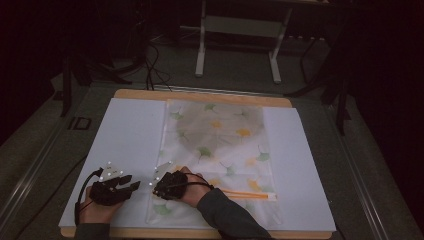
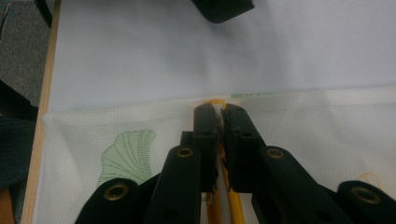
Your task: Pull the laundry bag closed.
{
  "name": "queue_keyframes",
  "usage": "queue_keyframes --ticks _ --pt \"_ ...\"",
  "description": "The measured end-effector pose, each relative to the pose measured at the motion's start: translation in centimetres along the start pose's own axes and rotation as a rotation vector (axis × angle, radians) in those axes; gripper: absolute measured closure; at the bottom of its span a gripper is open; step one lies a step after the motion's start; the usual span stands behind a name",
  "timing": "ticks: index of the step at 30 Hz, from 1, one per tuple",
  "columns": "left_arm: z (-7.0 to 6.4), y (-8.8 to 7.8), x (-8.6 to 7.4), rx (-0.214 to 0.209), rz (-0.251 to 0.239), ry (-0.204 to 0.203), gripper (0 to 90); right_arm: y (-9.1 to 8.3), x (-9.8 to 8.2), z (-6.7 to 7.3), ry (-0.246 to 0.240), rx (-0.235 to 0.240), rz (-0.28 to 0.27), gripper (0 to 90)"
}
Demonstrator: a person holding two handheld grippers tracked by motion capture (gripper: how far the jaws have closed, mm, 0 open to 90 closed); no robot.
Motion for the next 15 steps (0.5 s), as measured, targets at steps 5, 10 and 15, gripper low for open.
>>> queue_keyframes --ticks 5,10,15 --pt "-0.5 -0.2 -0.3 -0.029 0.004 -0.002 57.5 -0.1 -0.1 0.0 0.003 -0.002 -0.005 83.9" --pt "-1.3 -0.2 -0.3 -0.084 0.004 0.018 56.4 -0.3 -0.1 0.1 0.002 -0.006 -0.006 83.9" --pt "-2.0 0.1 -0.3 -0.120 0.026 0.017 54.9 -0.4 -0.1 0.1 0.001 -0.011 -0.008 83.9"
Point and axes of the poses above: each handheld gripper's, and its own axes: y roughly forward along the jaws, x roughly out of its top, z roughly to its left, the point moved 1 cm from there along y, roughly forward along the jaws, and after that the axes turned 6 degrees about -z, right-handed, at the moved point
